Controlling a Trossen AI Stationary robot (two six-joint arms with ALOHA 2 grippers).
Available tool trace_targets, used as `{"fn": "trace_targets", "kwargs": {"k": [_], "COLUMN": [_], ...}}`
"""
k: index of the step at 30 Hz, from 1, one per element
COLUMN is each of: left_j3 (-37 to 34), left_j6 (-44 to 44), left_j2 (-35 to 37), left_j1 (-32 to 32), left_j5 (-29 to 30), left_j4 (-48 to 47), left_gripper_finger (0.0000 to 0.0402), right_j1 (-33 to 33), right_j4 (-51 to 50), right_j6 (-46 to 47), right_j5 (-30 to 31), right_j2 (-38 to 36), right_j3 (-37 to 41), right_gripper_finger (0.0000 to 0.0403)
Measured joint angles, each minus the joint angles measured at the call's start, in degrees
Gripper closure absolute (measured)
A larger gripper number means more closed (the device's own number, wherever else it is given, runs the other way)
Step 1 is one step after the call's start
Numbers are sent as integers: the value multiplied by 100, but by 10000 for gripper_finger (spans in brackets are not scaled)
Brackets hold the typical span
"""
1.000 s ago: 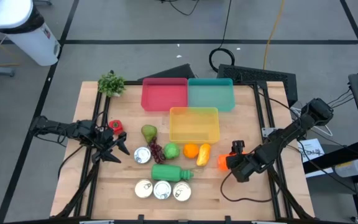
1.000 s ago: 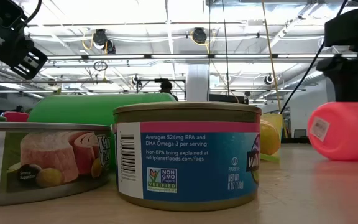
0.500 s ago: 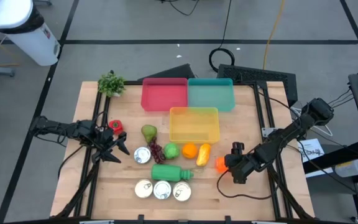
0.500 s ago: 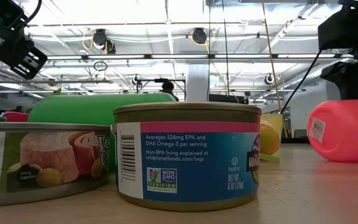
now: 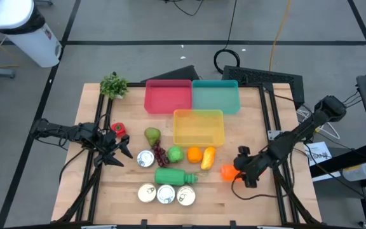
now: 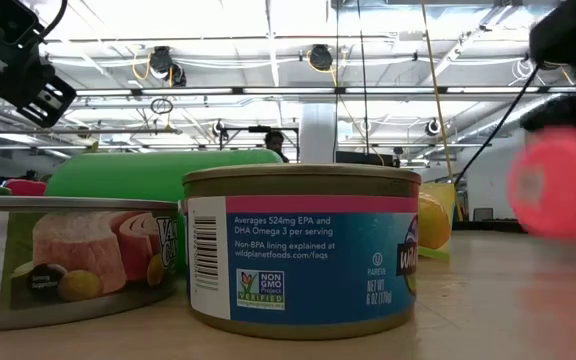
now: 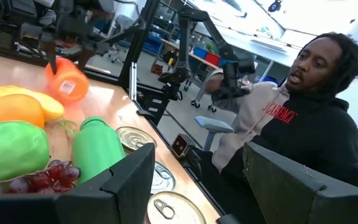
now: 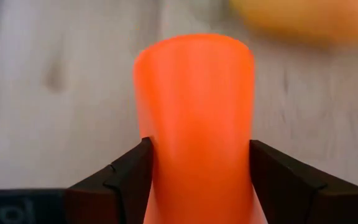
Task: Pick & Place Food Item
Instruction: Put the orange water bottle into the green bin
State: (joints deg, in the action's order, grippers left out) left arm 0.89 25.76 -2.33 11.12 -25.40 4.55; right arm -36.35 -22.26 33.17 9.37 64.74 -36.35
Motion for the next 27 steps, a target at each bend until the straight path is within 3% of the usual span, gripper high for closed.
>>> {"fn": "trace_targets", "kwargs": {"k": [5,15,27], "left_j3": [0,0,0], "left_j6": [0,0,0], "left_j2": [-2,0,0], "left_j1": [-1,-1,-1], "left_j5": [1,-1,1], "left_j4": [-2,-1,-1], "left_gripper_finger": [149,149,149], "right_j1": [-3,403,1724], "right_j4": [386,1658,2839], "right_j6": [-487,-1653,-3131], "right_j5": [218,1427,1443], "right_j2": [-382,-578,-576], "right_j3": [-14,-25,-33], "right_gripper_finger": [174,175,175]}}
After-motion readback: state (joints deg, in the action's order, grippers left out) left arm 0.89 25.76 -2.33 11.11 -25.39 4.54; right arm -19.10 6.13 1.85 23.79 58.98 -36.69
